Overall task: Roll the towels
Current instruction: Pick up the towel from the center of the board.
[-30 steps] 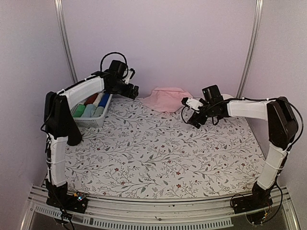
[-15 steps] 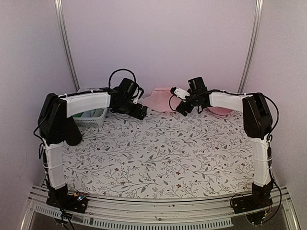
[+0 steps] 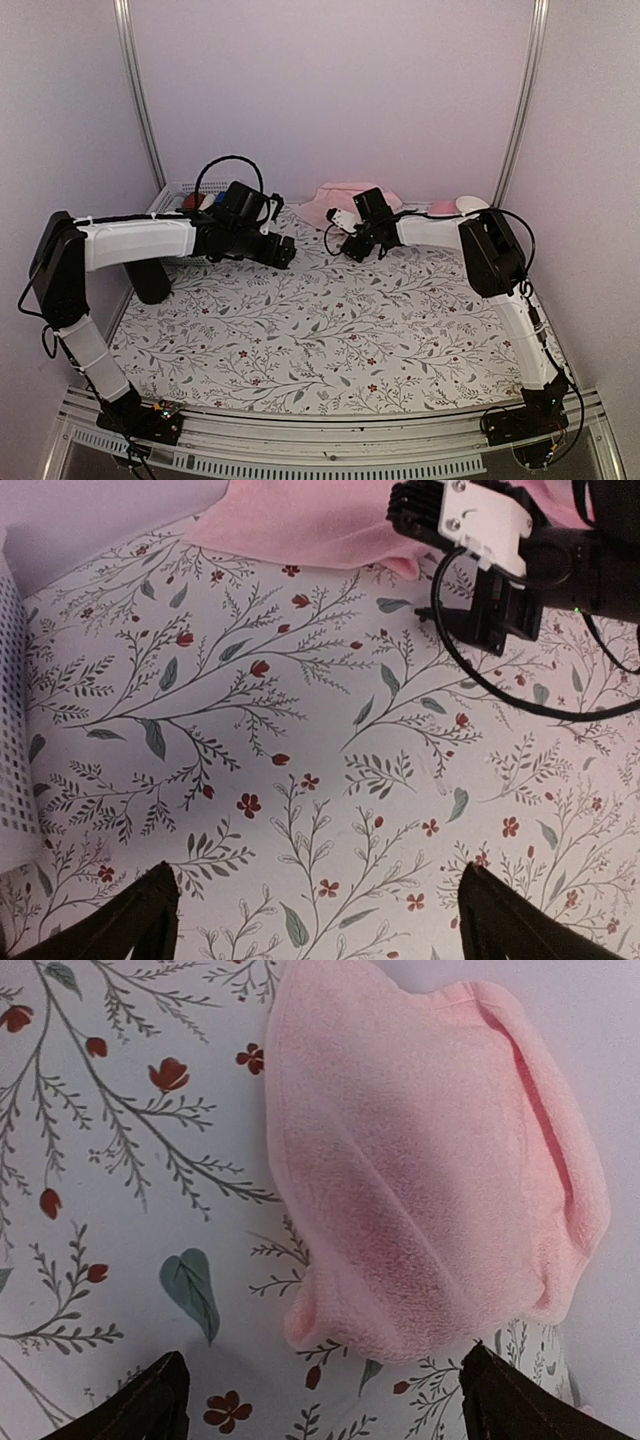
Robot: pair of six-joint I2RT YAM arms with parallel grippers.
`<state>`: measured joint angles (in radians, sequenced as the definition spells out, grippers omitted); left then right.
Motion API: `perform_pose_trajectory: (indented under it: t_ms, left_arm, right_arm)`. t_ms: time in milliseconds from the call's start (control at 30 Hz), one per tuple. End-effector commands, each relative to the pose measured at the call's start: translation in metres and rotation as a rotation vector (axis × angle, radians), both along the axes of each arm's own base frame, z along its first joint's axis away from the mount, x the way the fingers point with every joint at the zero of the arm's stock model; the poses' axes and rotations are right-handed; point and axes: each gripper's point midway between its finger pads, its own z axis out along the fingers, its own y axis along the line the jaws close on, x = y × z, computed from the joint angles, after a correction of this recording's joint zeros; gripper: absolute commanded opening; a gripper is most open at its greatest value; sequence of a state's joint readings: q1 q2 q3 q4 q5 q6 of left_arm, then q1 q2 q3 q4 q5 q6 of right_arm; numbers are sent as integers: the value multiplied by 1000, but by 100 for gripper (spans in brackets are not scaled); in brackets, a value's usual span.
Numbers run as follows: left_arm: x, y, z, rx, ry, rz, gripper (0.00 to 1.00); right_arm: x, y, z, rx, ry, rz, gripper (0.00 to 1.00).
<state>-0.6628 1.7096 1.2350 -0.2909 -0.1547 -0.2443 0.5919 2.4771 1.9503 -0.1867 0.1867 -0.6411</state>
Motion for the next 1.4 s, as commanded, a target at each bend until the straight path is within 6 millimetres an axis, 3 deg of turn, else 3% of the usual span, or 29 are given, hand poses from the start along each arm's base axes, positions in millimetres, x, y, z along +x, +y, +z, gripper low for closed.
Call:
perform_pose_trajectory:
  t_ms: [0,200,333,433,567,633,767,833,1000,1200,1267,1367]
  left_arm:
    - [-11,-5,12,-25,-55,3,97]
    - [-19,-1,10,-4,-75,12,97]
    - [-20,2,3,16,-78,16,97]
    - [-20,4,-2,27,-79,18,97]
    - [-22,4,-11,34,-70,13,97]
    - [-23,4,-13,34,-66,8,97]
    - [-26,4,-14,21,-77,-4,97]
    - [-29,0,-10,2,-89,-34,97]
    - [-43,-16,2,11,-174,-145,97]
    - [-67,-60,-1,76,-318,-365,97]
    - [-80,-80,-10,94,-342,-467,97]
    - [-102,-118,-24,111,-340,-608,97]
  right_arm:
    - [31,-15,12,-15,-133,-127,94]
    - [44,-15,0,-52,-175,-144,88]
    - [54,-11,2,-67,-208,-140,74]
    - [55,-9,6,-67,-214,-130,52]
    - [50,-6,17,-75,-194,-92,9]
    - [43,-7,27,-75,-174,-71,3]
    - [10,-9,64,-21,-134,3,3]
    - [-17,-8,92,27,-95,71,2]
    - [-89,-24,132,107,22,167,2]
    - [-158,-46,153,136,117,261,2]
    - [-168,-57,155,128,111,253,2]
    - [-166,-79,147,130,122,206,2]
